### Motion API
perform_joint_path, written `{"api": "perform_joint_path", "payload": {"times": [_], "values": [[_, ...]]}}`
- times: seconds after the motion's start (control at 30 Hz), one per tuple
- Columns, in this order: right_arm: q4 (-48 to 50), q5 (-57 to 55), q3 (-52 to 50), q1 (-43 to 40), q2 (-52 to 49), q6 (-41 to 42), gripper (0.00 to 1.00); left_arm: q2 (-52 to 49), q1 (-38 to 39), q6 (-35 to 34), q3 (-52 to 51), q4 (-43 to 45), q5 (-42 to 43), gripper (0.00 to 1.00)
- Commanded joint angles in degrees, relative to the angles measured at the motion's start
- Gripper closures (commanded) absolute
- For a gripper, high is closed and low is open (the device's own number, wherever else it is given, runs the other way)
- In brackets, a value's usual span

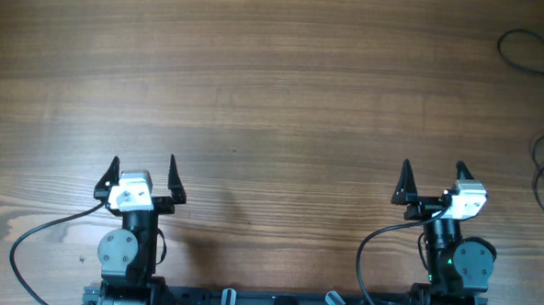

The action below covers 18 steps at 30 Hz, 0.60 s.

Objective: Untangle cables

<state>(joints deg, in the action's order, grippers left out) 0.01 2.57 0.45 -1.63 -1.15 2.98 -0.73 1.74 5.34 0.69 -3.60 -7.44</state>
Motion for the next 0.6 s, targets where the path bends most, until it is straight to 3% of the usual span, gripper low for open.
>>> {"api": "perform_joint_path", "payload": {"times": [0.0,0.57], "values": [[0.0,0.48,-0.15,-0.22,0.96,-3.04,0.0,0.5,-0.48,0.63,-0.33,0.11,-0.11,0.0],[0.04,0.55,-0.15,-0.22,0.96,-5.88,0.0,0.5,-0.48,0.66,-0.35,0.11,-0.09,0.0]]}}
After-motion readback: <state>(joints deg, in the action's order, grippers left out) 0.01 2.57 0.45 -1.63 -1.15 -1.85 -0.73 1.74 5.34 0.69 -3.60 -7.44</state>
